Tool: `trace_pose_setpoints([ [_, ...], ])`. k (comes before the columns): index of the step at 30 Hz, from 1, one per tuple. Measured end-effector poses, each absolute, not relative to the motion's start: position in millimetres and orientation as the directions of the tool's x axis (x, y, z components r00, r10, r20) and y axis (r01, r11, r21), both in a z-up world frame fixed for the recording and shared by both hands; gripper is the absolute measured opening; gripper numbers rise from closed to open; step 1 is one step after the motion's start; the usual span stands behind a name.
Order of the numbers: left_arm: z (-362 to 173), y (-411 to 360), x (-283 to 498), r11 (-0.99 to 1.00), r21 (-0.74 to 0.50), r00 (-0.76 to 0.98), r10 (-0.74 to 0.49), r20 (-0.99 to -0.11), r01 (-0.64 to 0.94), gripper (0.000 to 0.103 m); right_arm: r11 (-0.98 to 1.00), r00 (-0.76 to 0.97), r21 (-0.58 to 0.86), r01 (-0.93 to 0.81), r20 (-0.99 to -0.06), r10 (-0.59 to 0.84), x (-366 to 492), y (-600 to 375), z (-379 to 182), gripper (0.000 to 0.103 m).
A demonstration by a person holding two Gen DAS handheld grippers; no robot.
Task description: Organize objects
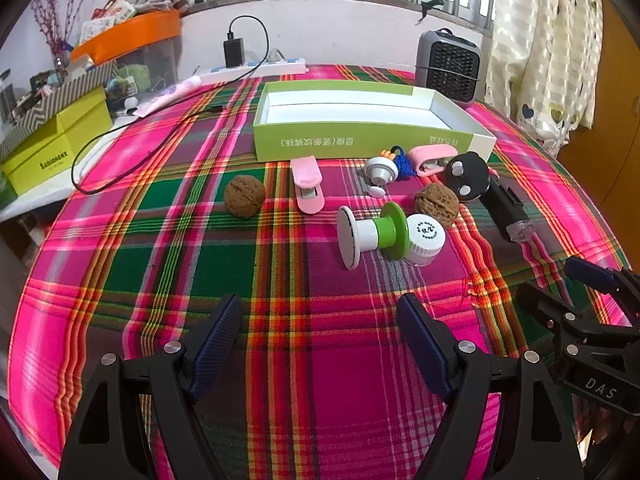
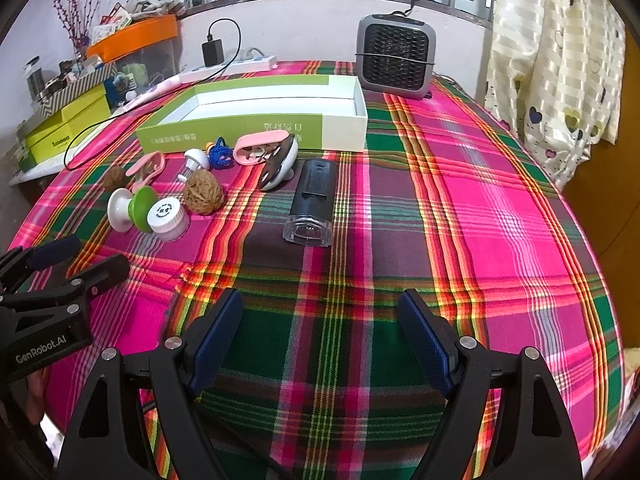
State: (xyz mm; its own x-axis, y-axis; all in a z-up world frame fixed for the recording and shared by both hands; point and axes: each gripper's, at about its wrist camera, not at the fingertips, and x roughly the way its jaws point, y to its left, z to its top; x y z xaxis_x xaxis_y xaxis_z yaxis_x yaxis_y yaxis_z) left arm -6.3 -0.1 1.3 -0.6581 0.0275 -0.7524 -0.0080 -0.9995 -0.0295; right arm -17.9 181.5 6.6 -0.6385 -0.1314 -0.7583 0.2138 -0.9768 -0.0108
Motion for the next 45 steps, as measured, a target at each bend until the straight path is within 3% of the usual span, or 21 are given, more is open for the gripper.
trace_pose_setpoints([
  [22,8.7,-6.0,-24.4,-0.982,-0.177,-0.643,0.182,-0.744,-0.073,0.079,-0.963,-0.605,-0.005,0.269,-0.779,-0.165,-41.0,178.7,7.6,0.08],
  [32,9.6,-12.1,-39.3,-0.984,-0.175,-0.655,0.156,-0.74,-0.038,0.079,-0.963,-0.598,0.014,0.27,-0.781,-0.179,-57.3,180.1,9.4,0.076],
  [39,9.8,-14.3,-41.5,-0.982,-0.183,-0.651,0.164,-0.741,-0.038,0.079,-0.959,-0.592,0.02,0.284,-0.783,-0.192,-65.3,177.7,10.8,0.064],
  [43,10.5,-14.8,-40.6,-0.982,-0.183,-0.652,0.162,-0.741,-0.036,0.079,-0.959,-0.594,0.019,0.284,-0.781,-0.191,-69.5,176.9,12.2,0.047],
  [45,10.6,-14.7,-40.6,-0.982,-0.185,-0.651,0.164,-0.741,-0.037,0.079,-0.958,-0.594,0.021,0.286,-0.781,-0.194,-70.5,176.7,12.2,0.044],
])
